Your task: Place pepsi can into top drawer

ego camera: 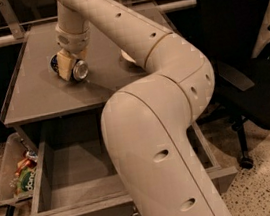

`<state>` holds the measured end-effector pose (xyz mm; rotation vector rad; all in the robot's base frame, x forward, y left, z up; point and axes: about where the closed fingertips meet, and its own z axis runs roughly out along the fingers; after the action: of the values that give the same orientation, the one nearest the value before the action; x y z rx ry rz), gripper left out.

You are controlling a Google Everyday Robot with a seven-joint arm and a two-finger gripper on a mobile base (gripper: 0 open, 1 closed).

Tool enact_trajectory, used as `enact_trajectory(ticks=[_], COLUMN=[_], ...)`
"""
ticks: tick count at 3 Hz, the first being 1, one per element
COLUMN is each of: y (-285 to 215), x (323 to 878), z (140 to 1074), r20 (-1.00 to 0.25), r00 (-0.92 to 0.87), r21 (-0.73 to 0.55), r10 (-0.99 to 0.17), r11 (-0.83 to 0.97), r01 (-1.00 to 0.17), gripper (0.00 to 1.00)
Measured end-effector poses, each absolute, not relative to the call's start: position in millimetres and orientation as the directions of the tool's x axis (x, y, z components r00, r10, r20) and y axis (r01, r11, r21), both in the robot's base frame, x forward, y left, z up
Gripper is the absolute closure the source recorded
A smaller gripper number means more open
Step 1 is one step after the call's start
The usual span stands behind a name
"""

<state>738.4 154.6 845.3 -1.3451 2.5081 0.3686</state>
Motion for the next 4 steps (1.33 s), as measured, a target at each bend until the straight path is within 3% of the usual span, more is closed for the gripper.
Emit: enact_trajectory(ticks=[1,3,4], y=[155.0,116.7,87.1], x=[738.6,696.3,646.3], z=[845.0,865.2,878.2], r20=[-0.354,-0.355,-0.333], r00=[-0.532,-0.6,-0.671], r21=[0.095,0.14,0.179], r10=[-0.77,-0.717,-0.663], r11=[0.536,0.594,0.654], r01=[-0.839,-0.792,-0.735], gripper=[1.0,1.0,1.0])
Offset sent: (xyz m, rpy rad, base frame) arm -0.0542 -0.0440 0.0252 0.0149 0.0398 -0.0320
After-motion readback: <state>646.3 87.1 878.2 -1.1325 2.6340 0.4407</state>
